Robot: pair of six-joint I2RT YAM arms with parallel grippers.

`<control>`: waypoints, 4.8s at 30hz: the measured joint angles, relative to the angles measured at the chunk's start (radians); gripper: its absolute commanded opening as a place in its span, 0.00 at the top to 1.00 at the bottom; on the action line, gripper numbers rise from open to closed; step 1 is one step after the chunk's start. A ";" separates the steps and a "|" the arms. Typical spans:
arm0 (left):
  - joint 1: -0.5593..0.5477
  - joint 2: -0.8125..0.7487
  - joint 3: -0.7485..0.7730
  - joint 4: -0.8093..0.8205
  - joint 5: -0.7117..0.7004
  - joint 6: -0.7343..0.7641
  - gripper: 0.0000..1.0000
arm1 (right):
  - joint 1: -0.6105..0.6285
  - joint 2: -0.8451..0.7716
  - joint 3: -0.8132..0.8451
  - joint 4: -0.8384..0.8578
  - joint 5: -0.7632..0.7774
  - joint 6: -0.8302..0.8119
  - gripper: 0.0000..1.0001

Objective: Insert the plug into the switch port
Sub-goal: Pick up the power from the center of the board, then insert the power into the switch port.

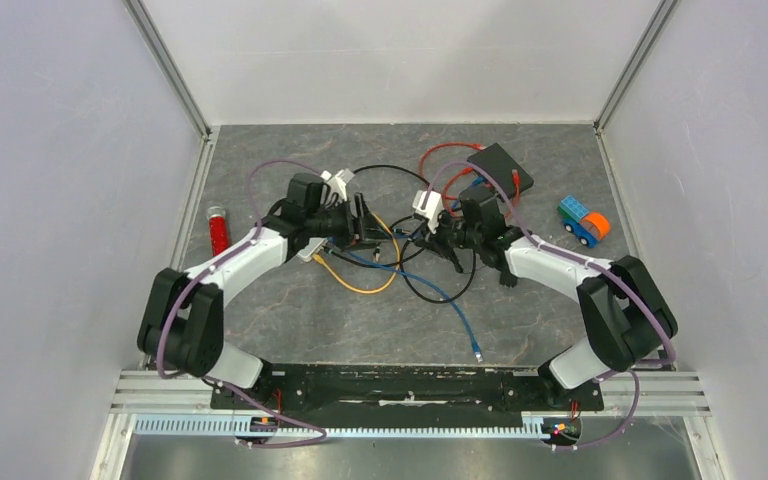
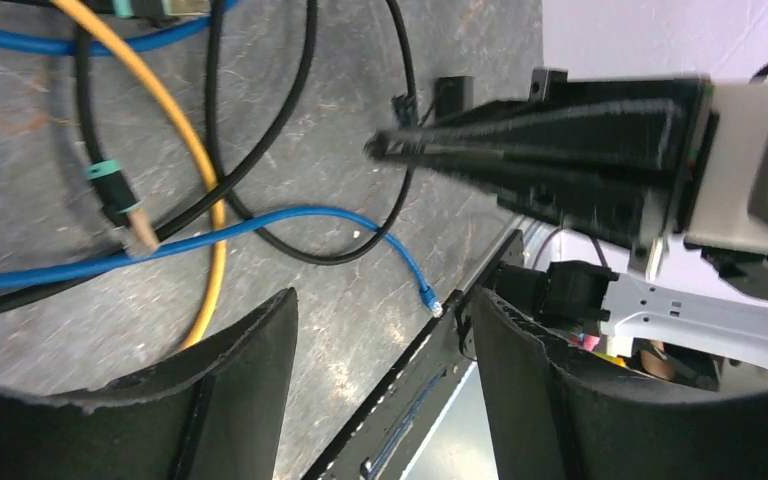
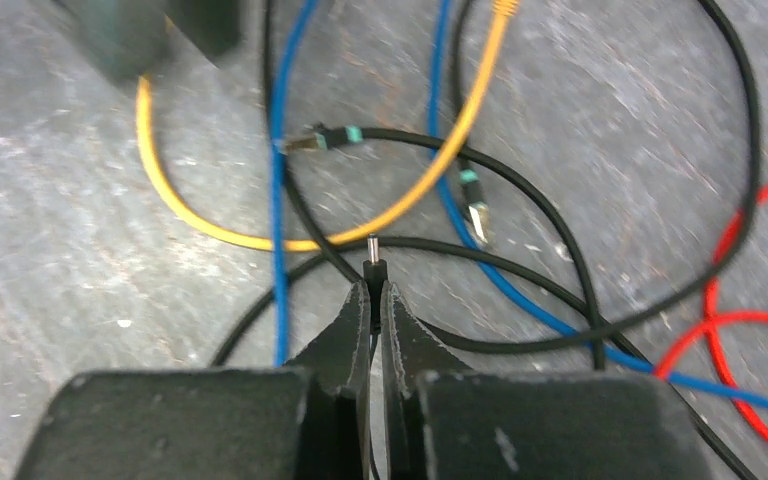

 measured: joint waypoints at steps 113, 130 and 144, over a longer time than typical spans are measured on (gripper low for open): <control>-0.071 0.312 0.187 -0.311 -0.988 -0.339 0.64 | 0.046 -0.268 -0.282 0.410 0.096 0.228 1.00; -0.060 0.301 0.119 -0.276 -0.951 -0.325 0.83 | 0.045 -0.269 -0.256 0.317 0.155 0.170 1.00; -0.058 0.166 0.020 -0.346 -0.792 -0.048 0.84 | -0.016 -0.195 0.170 0.060 0.288 -0.096 1.00</control>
